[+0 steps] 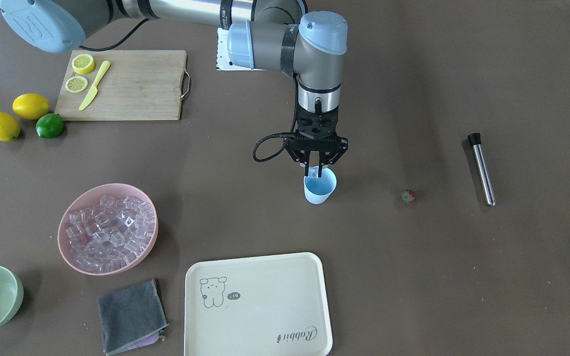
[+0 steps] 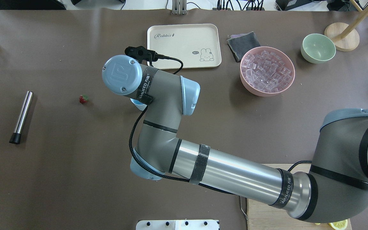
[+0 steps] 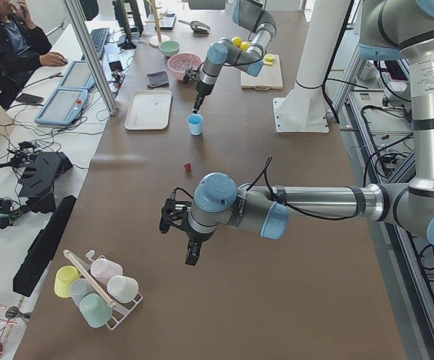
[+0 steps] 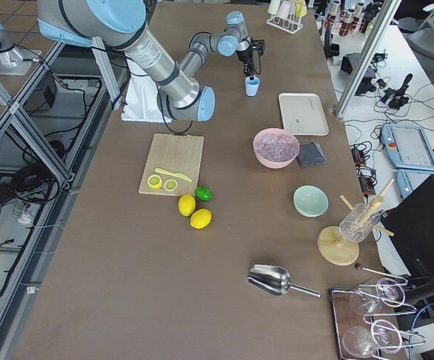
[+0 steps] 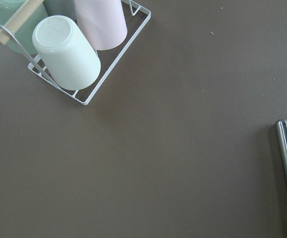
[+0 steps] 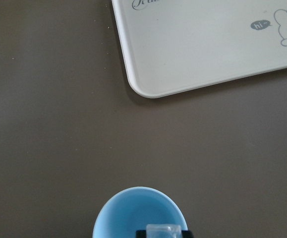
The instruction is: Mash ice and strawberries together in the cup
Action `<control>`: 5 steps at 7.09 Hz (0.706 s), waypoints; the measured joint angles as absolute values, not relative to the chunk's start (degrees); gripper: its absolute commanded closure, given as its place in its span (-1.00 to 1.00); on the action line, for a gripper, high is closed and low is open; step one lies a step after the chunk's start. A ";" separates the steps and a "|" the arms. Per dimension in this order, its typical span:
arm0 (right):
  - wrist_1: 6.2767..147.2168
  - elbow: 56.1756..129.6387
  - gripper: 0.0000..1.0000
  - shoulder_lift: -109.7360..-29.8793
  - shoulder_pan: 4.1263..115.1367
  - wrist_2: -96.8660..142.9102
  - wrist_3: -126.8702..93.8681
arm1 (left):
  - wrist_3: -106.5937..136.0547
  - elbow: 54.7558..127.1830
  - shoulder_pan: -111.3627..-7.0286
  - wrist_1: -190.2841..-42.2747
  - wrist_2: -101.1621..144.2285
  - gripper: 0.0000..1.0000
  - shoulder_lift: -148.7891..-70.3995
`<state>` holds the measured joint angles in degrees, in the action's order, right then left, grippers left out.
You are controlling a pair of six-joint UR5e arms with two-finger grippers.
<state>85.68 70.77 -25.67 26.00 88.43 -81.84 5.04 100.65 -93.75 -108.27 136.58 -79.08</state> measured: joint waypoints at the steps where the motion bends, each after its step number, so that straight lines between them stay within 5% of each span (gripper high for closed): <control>1: 84.66 69.96 0.55 -25.51 26.00 88.19 -81.85 | 5.02 100.68 -93.76 -108.28 136.58 -0.97 -79.04; 2: 83.43 69.07 0.29 -25.44 26.00 88.04 -81.87 | 5.01 100.72 -93.78 -108.28 136.58 -0.97 -79.04; 3: 82.76 68.54 -0.22 -25.42 26.01 87.95 -81.83 | 5.03 100.73 -93.78 -108.28 136.58 -0.97 -79.10; 4: 82.49 68.36 -0.97 -25.38 26.02 87.91 -81.80 | 5.07 100.73 -93.78 -108.28 136.58 -0.97 -79.17; 5: 82.40 68.40 -0.99 -25.35 26.01 87.90 -81.82 | 5.09 100.75 -93.78 -108.28 136.58 -0.97 -79.23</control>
